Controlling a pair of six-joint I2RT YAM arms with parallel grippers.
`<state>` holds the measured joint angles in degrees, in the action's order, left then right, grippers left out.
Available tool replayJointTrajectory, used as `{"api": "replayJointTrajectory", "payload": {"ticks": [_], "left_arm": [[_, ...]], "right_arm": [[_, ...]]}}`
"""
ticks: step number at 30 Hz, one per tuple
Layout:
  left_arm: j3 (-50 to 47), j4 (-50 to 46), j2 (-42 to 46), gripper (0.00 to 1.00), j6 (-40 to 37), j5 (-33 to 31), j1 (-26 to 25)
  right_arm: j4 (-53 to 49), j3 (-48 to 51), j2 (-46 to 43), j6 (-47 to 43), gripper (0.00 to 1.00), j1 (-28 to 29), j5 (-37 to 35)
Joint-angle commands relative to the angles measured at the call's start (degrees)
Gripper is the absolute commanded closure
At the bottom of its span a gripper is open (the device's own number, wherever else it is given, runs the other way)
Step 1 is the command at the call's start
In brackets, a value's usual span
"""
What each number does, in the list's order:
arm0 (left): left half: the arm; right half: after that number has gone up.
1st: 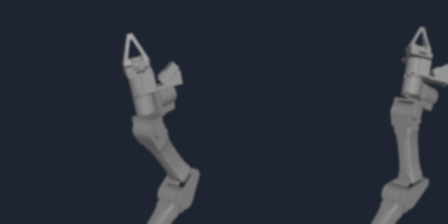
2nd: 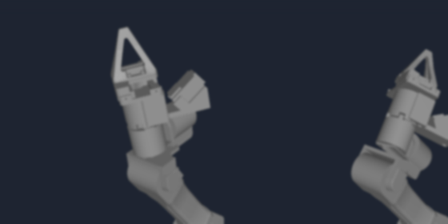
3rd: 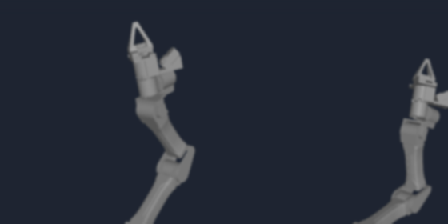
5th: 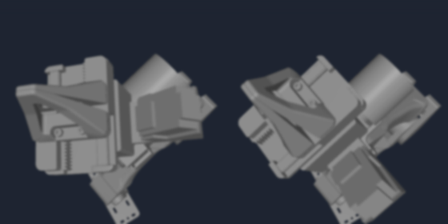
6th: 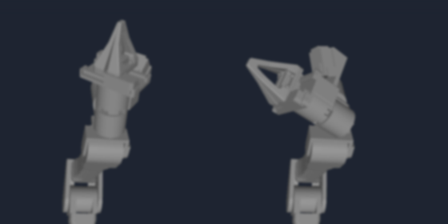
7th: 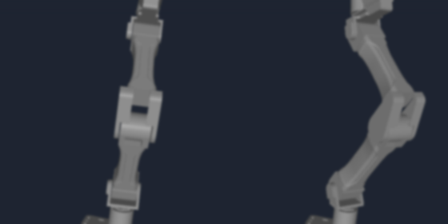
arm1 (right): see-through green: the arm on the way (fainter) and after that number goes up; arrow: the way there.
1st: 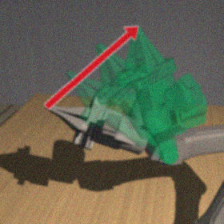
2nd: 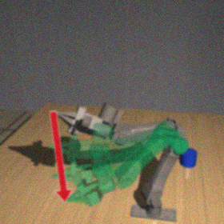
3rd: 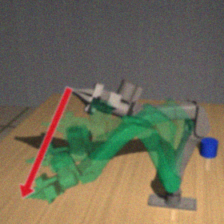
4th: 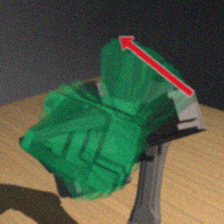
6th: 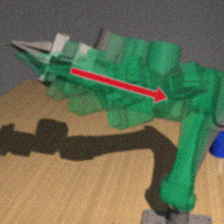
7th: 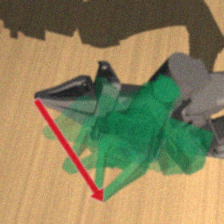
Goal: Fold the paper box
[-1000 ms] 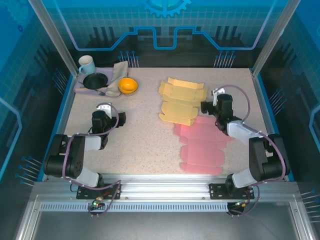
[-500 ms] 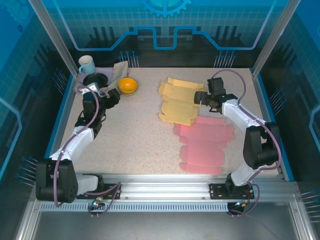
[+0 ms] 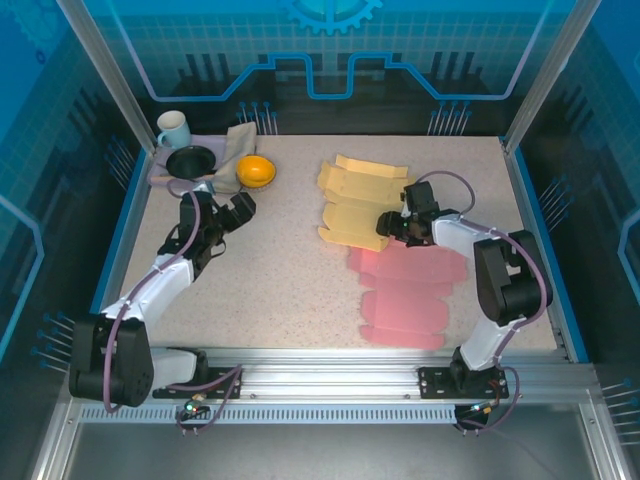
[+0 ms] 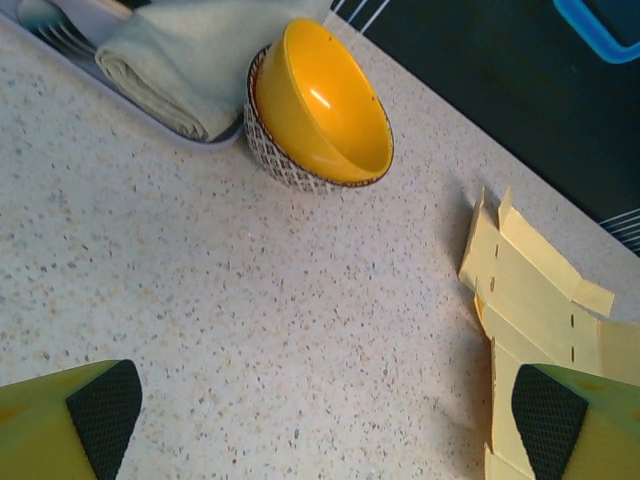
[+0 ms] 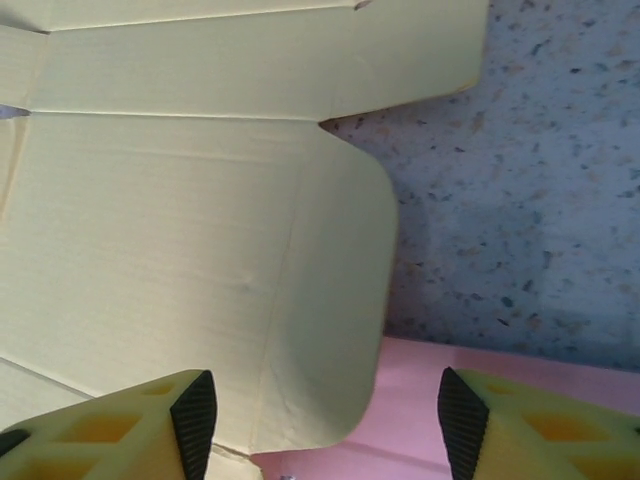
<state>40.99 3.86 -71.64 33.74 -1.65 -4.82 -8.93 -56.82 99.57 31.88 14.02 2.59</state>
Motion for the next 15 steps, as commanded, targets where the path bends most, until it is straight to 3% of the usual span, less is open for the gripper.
{"api": "replayJointTrajectory", "payload": {"ticks": [1,5,15], "left_arm": [[-0.74,-0.61,-0.69,0.01,1.08,1.29,-0.80],[-0.83,-0.08,-1.30,0.01,1.33,1.82,-1.65],[-1.35,0.01,-1.97,0.01,1.24,2.65,-2.98]], "right_arm": [[5.54,0.40,0.82,0.03,0.40,0.90,1.63],[7.52,0.96,2.08,0.59,0.44,0.88,1.32],[11.55,1.21,4.90,3.50,0.45,0.07,3.89]]}}
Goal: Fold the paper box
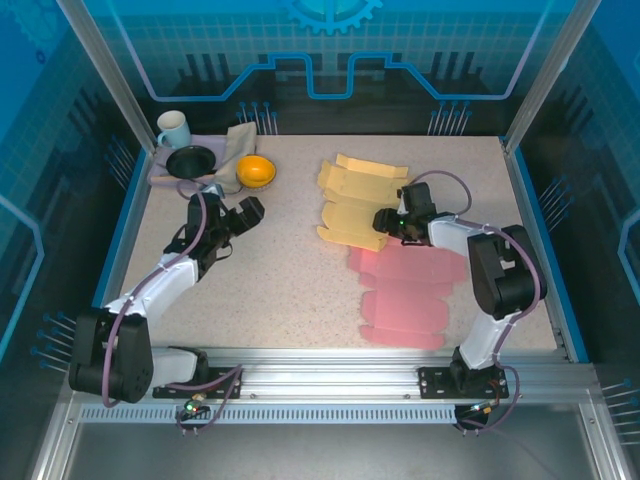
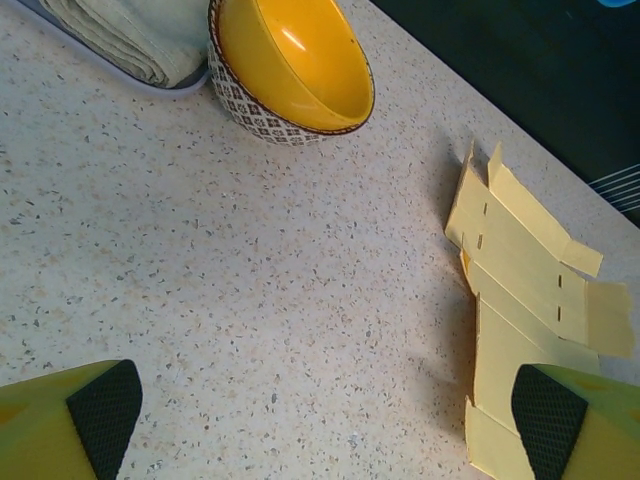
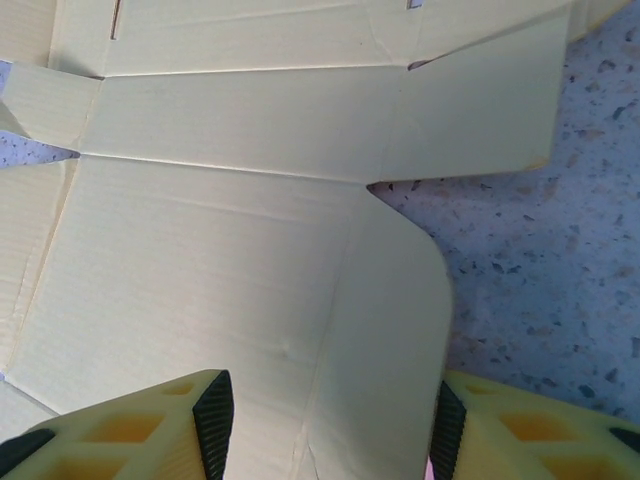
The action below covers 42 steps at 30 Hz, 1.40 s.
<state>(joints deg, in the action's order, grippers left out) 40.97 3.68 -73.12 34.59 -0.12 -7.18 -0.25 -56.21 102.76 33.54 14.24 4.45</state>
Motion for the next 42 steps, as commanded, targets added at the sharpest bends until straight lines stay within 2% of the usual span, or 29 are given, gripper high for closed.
{"api": "replayJointTrajectory", "payload": {"ticks": [1,4,7,9,10,11,19,28,36,42], "left_arm": [[-1.26,0.12,-0.69,0.01,0.52,1.11,-0.74],[-1.20,-0.03,-1.27,0.01,1.53,1.45,-0.90],[-1.24,-0.22,-1.58,0.01,1.95,1.62,-1.42],[-1.40,-0.59,-1.58,0.01,2.39,1.11,-1.69],[-1.35,-0.98,-1.51,0.01,2.62,0.70,-1.70],[-1.38,-1.52,-1.42,0.01,2.83,0.24,-1.66],[-0.23,-5.67,1.22,0.01,3.29,-2.71,-1.71],[-0.77,-10.50,7.82,0.01,2.50,-7.37,-1.70],[-3.59,-12.59,13.94,0.01,3.56,-10.01,-1.69],[-4.28,-15.52,15.35,0.01,2.94,-10.58,-1.69]], "right_arm": [[3.50,0.73,2.09,2.05,0.46,-0.33,2.42],[5.89,1.17,3.25,2.13,0.50,-0.65,3.35],[7.74,1.30,3.94,1.67,0.61,-0.96,5.11],[7.57,0.80,4.02,1.05,0.74,-1.04,5.89],[6.92,0.12,4.02,0.65,0.84,-1.12,6.13],[5.84,-0.67,3.89,0.20,1.00,-1.06,6.34],[-2.29,-3.89,-2.07,-0.36,1.00,1.24,7.65],[-13.55,-5.42,-11.96,-1.40,1.00,12.51,4.96],[-14.10,-1.17,-11.03,4.63,1.00,23.28,5.82],[-17.82,4.75,-10.92,5.26,1.00,23.47,2.47]]}}
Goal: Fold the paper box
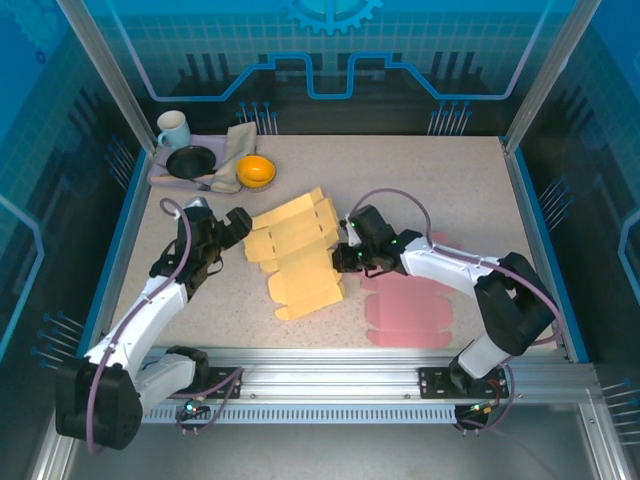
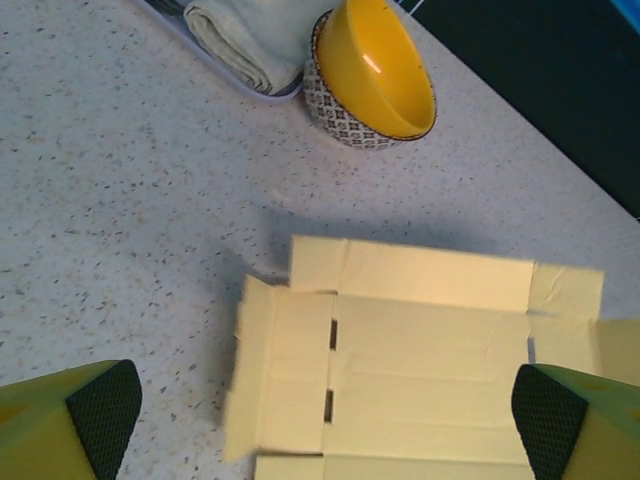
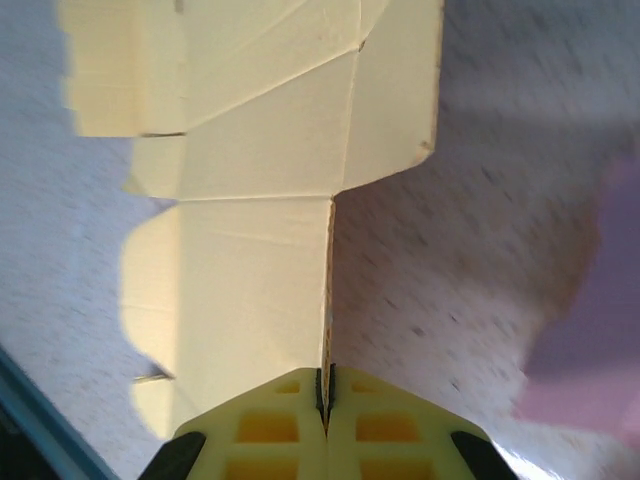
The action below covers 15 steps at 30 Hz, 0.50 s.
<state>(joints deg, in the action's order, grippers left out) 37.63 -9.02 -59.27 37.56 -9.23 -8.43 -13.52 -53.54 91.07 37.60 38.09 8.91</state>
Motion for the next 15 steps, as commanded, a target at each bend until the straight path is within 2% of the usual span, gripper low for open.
{"api": "replayJointTrajectory", "payload": {"ticks": [1,4,9,13,15], "left_arm": [[-1.27,-3.00,1.78,0.01,0.01,-1.66,-0.45],[-2.45,-2.87,2.31,0.01,0.21,-2.01,-0.45],[-4.11,-1.44,1.99,0.01,1.68,-0.87,-0.45],[-4.92,1.93,-0.53,0.01,2.55,3.95,-0.54],[-5.10,4.70,-2.61,0.01,2.70,7.10,-1.04]], "right_arm": [[-5.90,2.69,0.70,0.65,1.00,-0.54,-3.15],[-10.68,6.07,-0.75,-0.31,1.00,-1.82,-8.26],[-16.65,11.82,-7.50,-2.10,1.00,-7.38,-13.93],[-22.60,12.89,-11.19,-5.47,1.00,-12.61,-18.70],[-22.61,13.21,-13.61,-7.00,1.00,-14.22,-17.28]]}}
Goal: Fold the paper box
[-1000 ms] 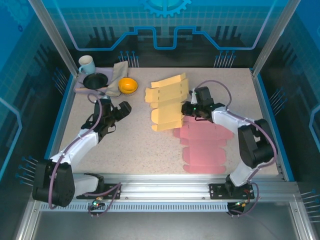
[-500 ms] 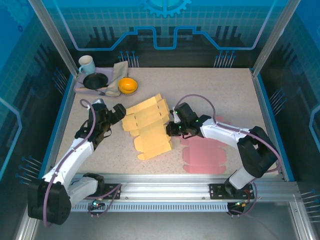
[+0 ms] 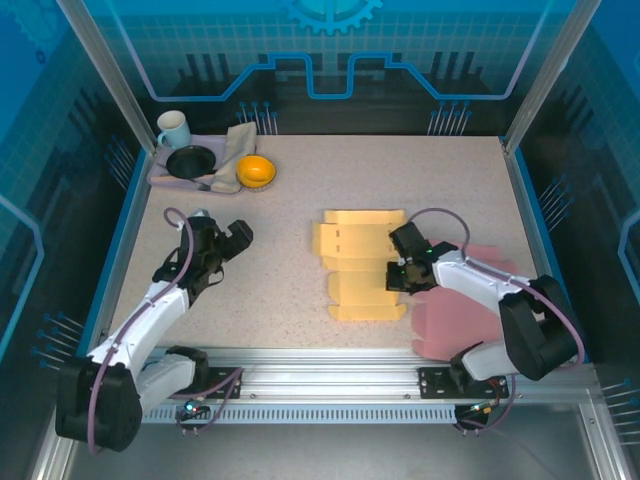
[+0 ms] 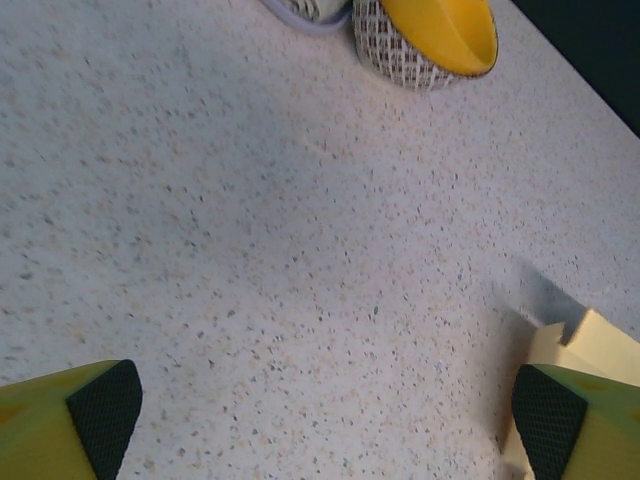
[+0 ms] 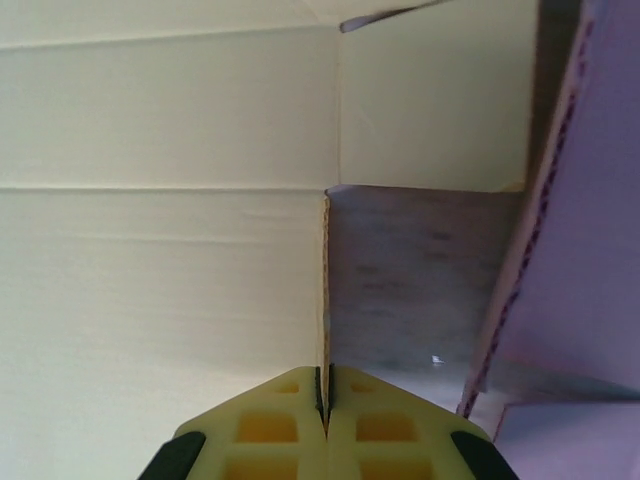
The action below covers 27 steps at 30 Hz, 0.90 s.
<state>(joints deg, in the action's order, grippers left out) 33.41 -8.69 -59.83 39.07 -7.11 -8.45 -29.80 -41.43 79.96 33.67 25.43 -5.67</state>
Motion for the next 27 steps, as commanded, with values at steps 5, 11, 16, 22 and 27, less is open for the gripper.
{"api": "replayJointTrajectory", "payload": {"ticks": [5,11,16,22,27], "left_arm": [[0.60,10.72,-7.88,0.01,-1.05,7.65,-5.82],[8.29,18.77,-24.32,0.07,-3.83,18.37,-9.92],[13.48,20.39,-33.98,0.12,-4.29,21.67,-13.53],[16.25,21.44,-40.67,0.29,-4.27,22.85,-15.82],[16.26,23.33,-41.36,0.92,-4.18,23.51,-15.88]], "right_arm": [[-3.58,-0.13,-8.04,-7.46,1.00,-1.36,3.79],[-1.00,-1.48,-10.05,-8.67,1.00,-1.43,8.40],[2.36,-0.73,-9.88,-7.53,1.00,-1.63,12.58],[6.30,1.61,-11.65,-8.30,1.00,-1.77,16.07],[7.19,1.75,-11.84,-9.38,1.00,-2.23,17.28]]}}
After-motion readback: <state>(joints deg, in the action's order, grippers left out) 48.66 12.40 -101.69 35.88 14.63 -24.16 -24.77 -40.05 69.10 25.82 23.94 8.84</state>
